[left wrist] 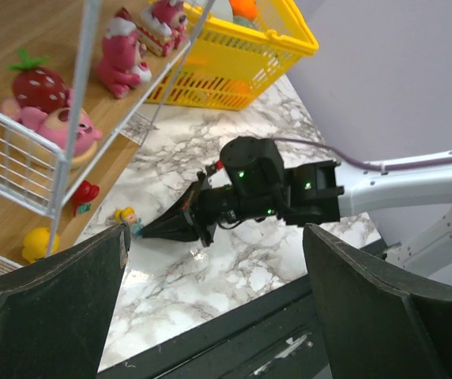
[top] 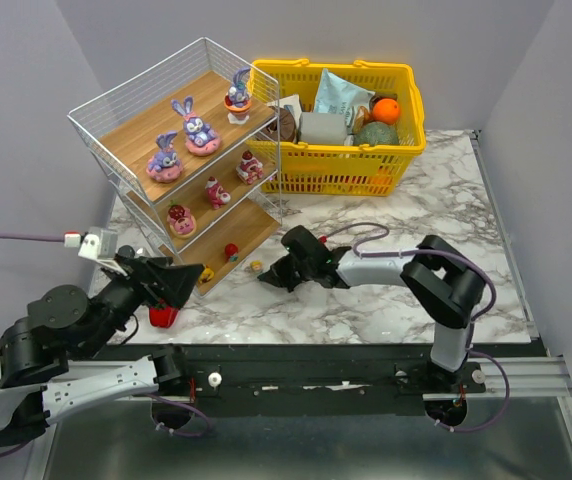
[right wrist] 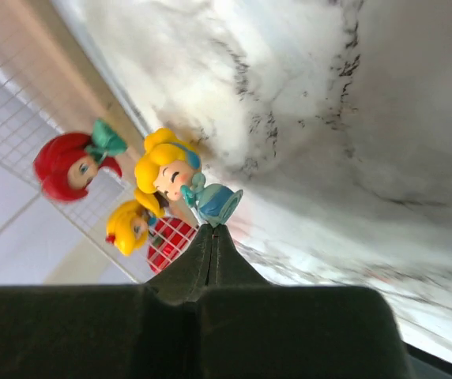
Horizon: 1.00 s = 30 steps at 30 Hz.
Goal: Place and organize the plastic toys onto the shelf
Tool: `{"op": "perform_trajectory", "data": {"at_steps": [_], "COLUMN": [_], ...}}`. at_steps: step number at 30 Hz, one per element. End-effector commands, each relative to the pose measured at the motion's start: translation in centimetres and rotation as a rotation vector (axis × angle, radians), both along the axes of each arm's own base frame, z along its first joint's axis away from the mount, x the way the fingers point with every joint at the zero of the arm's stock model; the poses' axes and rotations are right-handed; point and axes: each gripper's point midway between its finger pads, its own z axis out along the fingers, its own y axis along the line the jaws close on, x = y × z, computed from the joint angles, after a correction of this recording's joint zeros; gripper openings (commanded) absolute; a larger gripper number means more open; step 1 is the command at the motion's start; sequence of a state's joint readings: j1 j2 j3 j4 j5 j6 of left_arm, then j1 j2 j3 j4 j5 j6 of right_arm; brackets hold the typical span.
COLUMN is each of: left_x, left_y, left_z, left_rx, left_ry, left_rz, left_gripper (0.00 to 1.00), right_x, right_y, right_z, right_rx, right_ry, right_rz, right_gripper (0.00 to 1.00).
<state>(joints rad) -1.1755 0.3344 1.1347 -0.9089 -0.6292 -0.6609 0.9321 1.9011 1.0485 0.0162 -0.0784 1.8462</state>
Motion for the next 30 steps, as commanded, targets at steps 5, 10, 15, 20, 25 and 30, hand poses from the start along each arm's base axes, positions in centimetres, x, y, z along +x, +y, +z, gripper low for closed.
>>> {"op": "perform_trajectory", "data": {"at_steps": [5,10,15,20,25,30], "left_x": [-0.4,0.0,0.9,2.0,3.3,3.9], "left_y": [-6.0,-9.5,-14.0,-18.6,-21.3,-22.3], "left_z": [-2.8,-3.6,-3.9,-7.5,-10.0,-11.1], "left_rx": [0.025,0.051,0.099,0.240,0.346,0.390], "left_ry": [0.070,0.105,0.155,0.221,0.270,0.300], "left_rz": [-0.153,-0.206,-0.248,-0.259,-0.231,-0.214], "left_gripper": [0.99,0.98,0.98,0.98,0.95,0.95], "right_x": [0.7,-1.9,-4.9,-6.4,-7.2,-7.9], "right_y": [-3.4,-5.5,-8.0,-11.1,-13.2,-14.2], "right_z": [6.9,9.3,9.9,9.4,11.0,11.3], "right_rx": [0.097,0.226,0.215,0.101,0.077,0.070], "right_ry": [-0.567,-0.831,-0.944,-1.054,-1.182,-1.224], "right_rz": [0.244,0.389,0.484,0.541,0.532,0.540], "right_gripper": [0.00,0.01,0.01,0.01,0.00,0.00]}}
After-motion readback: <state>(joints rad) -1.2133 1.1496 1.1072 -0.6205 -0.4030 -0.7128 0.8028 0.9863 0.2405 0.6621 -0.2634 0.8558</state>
